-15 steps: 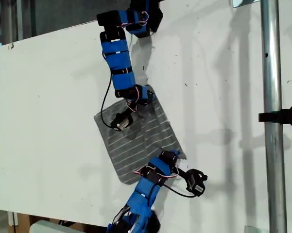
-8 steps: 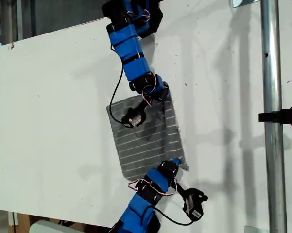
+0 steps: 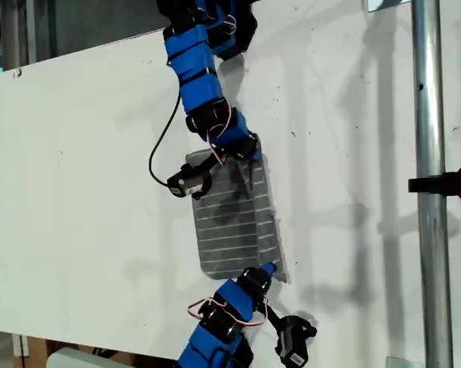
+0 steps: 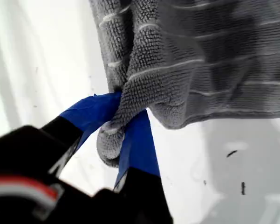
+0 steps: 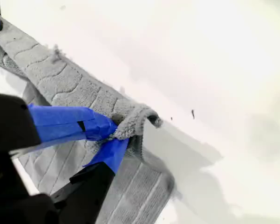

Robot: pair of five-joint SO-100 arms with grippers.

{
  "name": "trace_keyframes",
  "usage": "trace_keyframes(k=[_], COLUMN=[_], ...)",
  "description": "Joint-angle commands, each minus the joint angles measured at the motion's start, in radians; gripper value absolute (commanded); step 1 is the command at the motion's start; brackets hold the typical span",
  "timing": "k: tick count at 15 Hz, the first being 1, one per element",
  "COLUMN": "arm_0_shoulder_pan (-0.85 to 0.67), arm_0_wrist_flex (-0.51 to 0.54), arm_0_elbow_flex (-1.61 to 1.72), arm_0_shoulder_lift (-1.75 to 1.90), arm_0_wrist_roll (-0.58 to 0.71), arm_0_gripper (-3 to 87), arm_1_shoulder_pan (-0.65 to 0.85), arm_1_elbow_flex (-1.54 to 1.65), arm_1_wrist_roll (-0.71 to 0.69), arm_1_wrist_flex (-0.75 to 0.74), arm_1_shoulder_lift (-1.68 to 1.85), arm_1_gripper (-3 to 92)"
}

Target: Grasp corners of a towel and fold twice.

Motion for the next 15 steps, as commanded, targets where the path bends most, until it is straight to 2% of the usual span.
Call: trace_keyframes(k=[1, 4, 6, 8, 11, 13, 15], arm_0_shoulder_pan=[-0.187, -0.466, -0.661, -0.804, -0.857, -0.805, -0.724], arm_0_wrist_flex=[0.038, 0.048, 0.072, 0.110, 0.209, 0.193, 0.121], arm_0_elbow_flex=[0.092, 0.258, 0.267, 0.225, 0.110, 0.147, 0.238], arm_0_shoulder_lift=[0.161, 0.267, 0.258, 0.256, 0.287, 0.290, 0.290], arm_0_wrist_roll=[0.084, 0.276, 0.443, 0.555, 0.607, 0.555, 0.465], arm_0_gripper=[-2.9, -2.9, -2.9, -2.8, -2.8, -2.8, -2.8], arm_1_shoulder_pan=[0.183, 0.440, 0.595, 0.698, 0.719, 0.681, 0.630], arm_1_elbow_flex=[0.023, 0.043, -0.028, -0.143, -0.225, -0.172, -0.031], arm_1_wrist_roll=[-0.126, -0.337, -0.469, -0.546, -0.572, -0.551, -0.497], arm_1_wrist_flex=[-0.023, -0.123, -0.179, -0.195, -0.181, -0.167, -0.202], arm_1_shoulder_lift=[0.078, 0.028, -0.064, -0.147, -0.081, -0.061, -0.071], arm_1_gripper=[-0.2, -0.2, -0.2, -0.2, -0.2, -0.2, -0.2])
